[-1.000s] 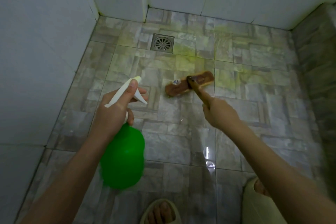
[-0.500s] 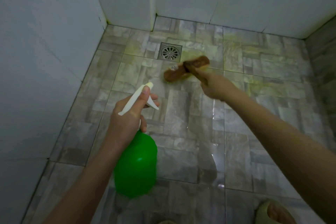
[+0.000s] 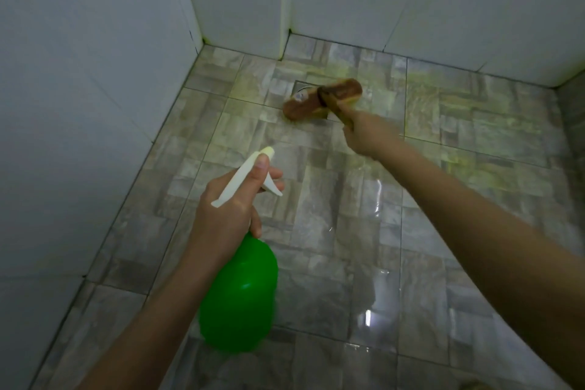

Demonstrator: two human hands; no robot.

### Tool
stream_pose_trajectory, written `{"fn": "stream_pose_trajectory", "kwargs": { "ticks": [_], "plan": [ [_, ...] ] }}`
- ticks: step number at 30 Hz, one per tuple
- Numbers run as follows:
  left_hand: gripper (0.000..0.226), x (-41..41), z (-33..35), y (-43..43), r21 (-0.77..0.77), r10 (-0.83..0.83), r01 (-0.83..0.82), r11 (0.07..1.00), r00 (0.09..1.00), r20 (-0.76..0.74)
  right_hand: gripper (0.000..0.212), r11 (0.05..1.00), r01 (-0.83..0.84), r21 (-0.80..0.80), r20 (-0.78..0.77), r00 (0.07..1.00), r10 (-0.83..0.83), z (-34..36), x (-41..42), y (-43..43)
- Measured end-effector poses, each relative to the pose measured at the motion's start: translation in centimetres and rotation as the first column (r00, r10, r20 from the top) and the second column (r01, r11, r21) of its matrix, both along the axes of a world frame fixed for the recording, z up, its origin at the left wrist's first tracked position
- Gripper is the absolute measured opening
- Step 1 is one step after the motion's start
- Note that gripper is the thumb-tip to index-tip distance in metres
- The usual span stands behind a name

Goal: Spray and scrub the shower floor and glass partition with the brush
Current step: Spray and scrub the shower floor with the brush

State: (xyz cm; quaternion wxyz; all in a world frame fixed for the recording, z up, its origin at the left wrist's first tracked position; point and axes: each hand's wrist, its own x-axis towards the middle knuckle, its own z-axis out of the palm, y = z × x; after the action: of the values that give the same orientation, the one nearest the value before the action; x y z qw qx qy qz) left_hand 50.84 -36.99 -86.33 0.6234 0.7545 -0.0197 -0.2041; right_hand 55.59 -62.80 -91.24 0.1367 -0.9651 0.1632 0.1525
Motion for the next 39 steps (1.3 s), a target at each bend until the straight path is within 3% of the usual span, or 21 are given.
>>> {"fn": "stream_pose_trajectory", "kwargs": {
  "ticks": [3,6,9,11,16,18,20,23,26,31,36,39],
  "plan": [
    [0.029,-0.2,0.0,-0.2,-0.013,-0.016,0.016,1.000,1.000,0.011,0.063,1.000,-0.017,-0.003,-0.040,0.999,0.017,-0.3,1.6,-0.6],
    [0.029,-0.5,0.0,-0.9,-0.028,-0.052,0.052,0.998,0.999,-0.002,0.062,1.000,0.003,-0.015,-0.072,0.997,-0.004,-0.3,-7.0,-0.2],
    [0.027,-1.2,0.0,-2.2,-0.024,-0.129,0.128,0.991,0.991,-0.038,0.068,0.995,0.003,-0.102,-0.226,0.974,-0.026,0.6,-16.0,1.3],
    [0.025,-1.8,-0.2,-3.4,-0.020,-0.175,0.175,0.984,0.984,-0.045,0.073,0.986,-0.031,-0.164,-0.216,0.976,-0.005,0.1,-16.1,1.5],
    [0.029,-2.0,-0.7,-6.2,-0.008,-0.253,0.253,0.968,0.968,0.002,0.077,0.992,0.078,-0.098,-0.117,0.989,-0.089,-0.8,-12.5,-2.5],
    [0.031,-1.9,-0.8,-7.1,-0.025,-0.271,0.271,0.962,0.963,0.013,0.084,0.995,0.074,-0.065,-0.115,0.990,-0.081,0.3,-17.3,-3.8],
    [0.031,-1.8,-1.1,-7.8,-0.028,-0.287,0.287,0.958,0.958,0.001,0.088,0.992,0.087,-0.091,-0.208,0.972,-0.105,1.3,-23.5,-4.6],
    [0.044,-1.8,-1.7,-9.0,0.042,-0.323,0.326,0.944,0.944,-0.066,0.076,0.968,0.177,-0.179,-0.311,0.923,-0.227,2.3,-28.8,-7.2],
    [0.067,-2.1,-2.4,-10.2,0.141,-0.301,0.313,0.939,0.948,-0.101,0.067,0.951,0.250,-0.183,-0.259,0.921,-0.292,2.1,-28.5,-8.6],
    [0.050,-2.5,-2.5,-11.2,0.191,-0.330,0.348,0.918,0.936,-0.120,0.065,0.955,0.237,-0.175,-0.210,0.939,-0.272,1.0,-27.0,-8.8],
    [0.061,-3.1,-1.8,-12.0,0.309,-0.391,0.422,0.852,0.906,-0.162,0.064,0.960,0.223,-0.170,-0.228,0.939,-0.258,1.4,-27.2,-8.7],
    [0.058,-3.1,-1.7,-12.1,0.276,-0.399,0.422,0.863,0.906,-0.139,0.062,0.963,0.230,-0.142,-0.222,0.941,-0.257,2.0,-25.1,-8.6]
  ]
}}
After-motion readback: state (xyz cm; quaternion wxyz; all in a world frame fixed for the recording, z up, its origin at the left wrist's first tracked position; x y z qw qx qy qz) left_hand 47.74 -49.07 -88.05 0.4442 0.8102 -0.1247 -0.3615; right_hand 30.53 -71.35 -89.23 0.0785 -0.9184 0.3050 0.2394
